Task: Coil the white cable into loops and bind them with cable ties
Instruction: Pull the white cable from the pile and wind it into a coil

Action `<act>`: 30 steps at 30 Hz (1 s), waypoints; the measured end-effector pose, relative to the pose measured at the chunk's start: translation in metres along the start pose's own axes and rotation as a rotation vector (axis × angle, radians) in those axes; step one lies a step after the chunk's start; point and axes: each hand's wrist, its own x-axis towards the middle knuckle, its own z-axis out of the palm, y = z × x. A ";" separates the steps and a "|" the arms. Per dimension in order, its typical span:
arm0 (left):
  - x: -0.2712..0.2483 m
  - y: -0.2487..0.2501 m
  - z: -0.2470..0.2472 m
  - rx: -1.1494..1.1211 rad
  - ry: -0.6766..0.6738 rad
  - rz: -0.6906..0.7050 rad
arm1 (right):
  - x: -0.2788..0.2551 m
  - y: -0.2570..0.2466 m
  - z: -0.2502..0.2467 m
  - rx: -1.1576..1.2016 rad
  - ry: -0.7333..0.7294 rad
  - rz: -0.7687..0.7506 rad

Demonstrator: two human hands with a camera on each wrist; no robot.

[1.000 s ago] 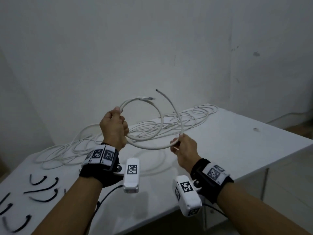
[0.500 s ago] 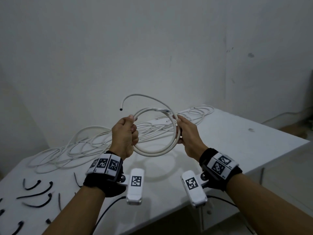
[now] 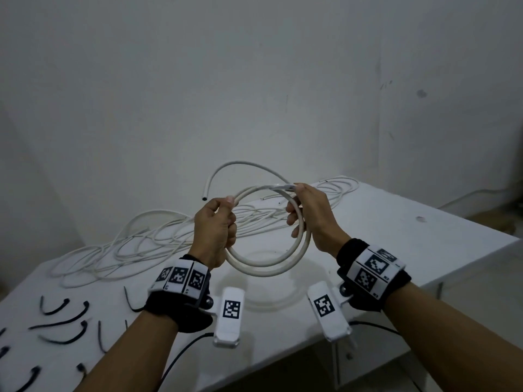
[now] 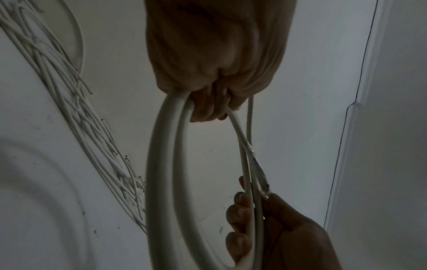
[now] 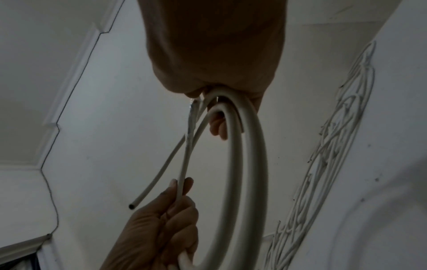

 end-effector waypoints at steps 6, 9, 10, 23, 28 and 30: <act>-0.002 -0.003 0.008 0.038 -0.031 0.001 | 0.003 -0.002 0.000 -0.134 -0.005 0.041; -0.002 -0.003 0.007 0.031 -0.056 -0.006 | 0.001 0.001 -0.001 -0.151 -0.027 0.010; -0.001 -0.003 0.006 0.028 -0.069 -0.003 | 0.001 0.002 -0.001 -0.155 -0.022 -0.003; -0.015 0.015 -0.011 -0.201 -0.275 -0.168 | 0.004 0.004 -0.007 -0.136 0.030 -0.050; -0.015 0.027 -0.010 0.001 -0.263 -0.158 | 0.003 0.006 -0.004 -0.104 0.041 -0.032; -0.012 0.029 -0.012 0.106 -0.222 -0.092 | 0.004 0.005 -0.005 -0.097 0.049 -0.022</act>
